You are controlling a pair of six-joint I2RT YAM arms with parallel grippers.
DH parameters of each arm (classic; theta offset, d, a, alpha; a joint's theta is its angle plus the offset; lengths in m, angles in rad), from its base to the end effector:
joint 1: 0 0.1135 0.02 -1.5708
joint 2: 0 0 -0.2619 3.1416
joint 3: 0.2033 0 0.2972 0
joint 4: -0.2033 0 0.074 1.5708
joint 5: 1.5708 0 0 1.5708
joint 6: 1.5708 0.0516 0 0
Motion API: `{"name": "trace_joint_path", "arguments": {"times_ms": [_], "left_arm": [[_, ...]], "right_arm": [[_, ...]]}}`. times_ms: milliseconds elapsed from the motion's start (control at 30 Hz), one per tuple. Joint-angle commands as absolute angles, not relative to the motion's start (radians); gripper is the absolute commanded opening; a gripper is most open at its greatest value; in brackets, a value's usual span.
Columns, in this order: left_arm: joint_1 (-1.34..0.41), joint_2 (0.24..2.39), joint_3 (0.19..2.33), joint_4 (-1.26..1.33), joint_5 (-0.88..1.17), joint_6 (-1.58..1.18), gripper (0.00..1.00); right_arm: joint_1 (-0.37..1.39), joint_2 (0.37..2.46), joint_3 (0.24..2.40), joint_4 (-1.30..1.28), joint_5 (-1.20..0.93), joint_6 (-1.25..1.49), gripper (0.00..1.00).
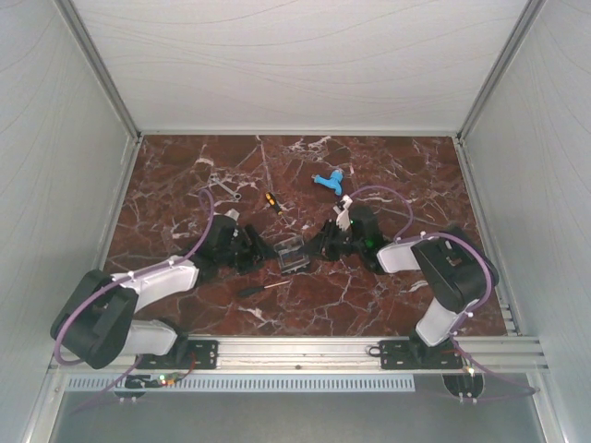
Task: Snap on the fuse box
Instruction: Close the fuse box cover on the fuse box base.
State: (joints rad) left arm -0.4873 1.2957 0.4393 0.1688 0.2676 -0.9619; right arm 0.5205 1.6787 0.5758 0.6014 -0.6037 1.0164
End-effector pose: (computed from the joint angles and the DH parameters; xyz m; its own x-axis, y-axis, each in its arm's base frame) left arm 0.2415 -0.1434 0.1064 -0.8393 -0.4505 -0.3043 -0.0985 0.6765 -0.7299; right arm 0.2762 0.1921 0.0851 -0.9348 0.2709 -0.2296 -0.0883 0.4489 0.8892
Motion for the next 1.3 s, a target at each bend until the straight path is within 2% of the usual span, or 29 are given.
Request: {"name": "trace_joint_path", "arguments": {"times_ms": [0,233,567,767,1000,1267], "left_arm": [[-0.491,1.304,0.459,0.224,0.293,-0.968,0.6],[-0.492,1.325,0.475,0.227,0.311,-0.961,0.59],[-0.511,1.387,0.499,0.244,0.341,-0.952,0.5],[-0.521,1.419,0.511,0.245,0.345,-0.943,0.41],[-0.528,1.457,0.521,0.256,0.357,-0.939,0.3],[-0.532,1.48,0.531,0.254,0.355,-0.931,0.24]], "right_arm": [[0.532,1.703,0.577,0.655,-0.574,1.029,0.05],[0.54,1.706,0.577,0.643,-0.542,1.035,0.06],[0.54,1.715,0.576,0.65,-0.529,1.042,0.09],[0.54,1.711,0.582,0.608,-0.517,1.02,0.22],[0.539,1.678,0.583,0.545,-0.495,0.98,0.29],[0.54,1.59,0.616,0.373,-0.443,0.869,0.39]]}}
